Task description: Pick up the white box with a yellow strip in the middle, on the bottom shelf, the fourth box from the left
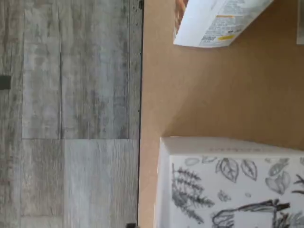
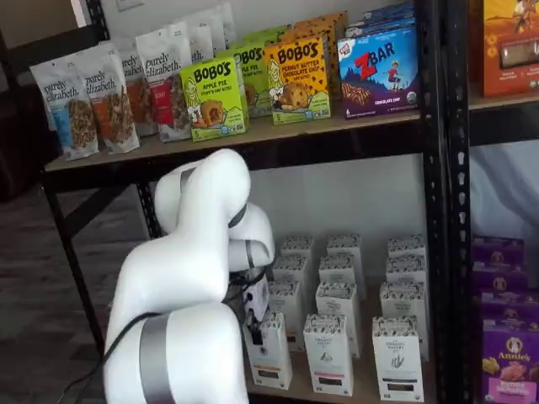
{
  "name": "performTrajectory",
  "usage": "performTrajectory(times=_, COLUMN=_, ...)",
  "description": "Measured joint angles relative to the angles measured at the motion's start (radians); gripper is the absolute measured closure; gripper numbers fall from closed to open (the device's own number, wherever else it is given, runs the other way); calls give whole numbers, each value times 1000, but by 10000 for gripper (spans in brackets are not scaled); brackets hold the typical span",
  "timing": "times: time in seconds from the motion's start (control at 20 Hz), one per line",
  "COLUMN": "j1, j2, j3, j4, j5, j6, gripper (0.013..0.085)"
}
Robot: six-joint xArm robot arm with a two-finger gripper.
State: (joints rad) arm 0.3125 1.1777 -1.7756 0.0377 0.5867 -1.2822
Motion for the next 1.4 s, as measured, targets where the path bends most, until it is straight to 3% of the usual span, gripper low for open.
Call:
performTrajectory(times=0.2, j1=-4, j2=-6, j3=10, j4=13, j5=-14, j6=-15, gripper=330)
performTrajectory(times=0.7, j1=-3, j2=-1, j3=0, j4=7, j5=2, j6=-9, gripper=330)
performTrajectory(times=0.9, j1=0, j2=1, j3=3, j4=9, j5=-11, j6=-8, gripper=450)
performTrajectory(times=0.95, j1=0, j2=2, j3=2, j4=9, j5=-10, j6=-7, gripper=450)
performTrajectory(times=1.05, j1=1, j2=2, j3=0, j4=10, j5=-6, j6=-8, gripper=530)
performTrajectory(times=1.4, j1=1, j2=-30, j3=43, j4=-12, j5=5, j6=11, gripper=530)
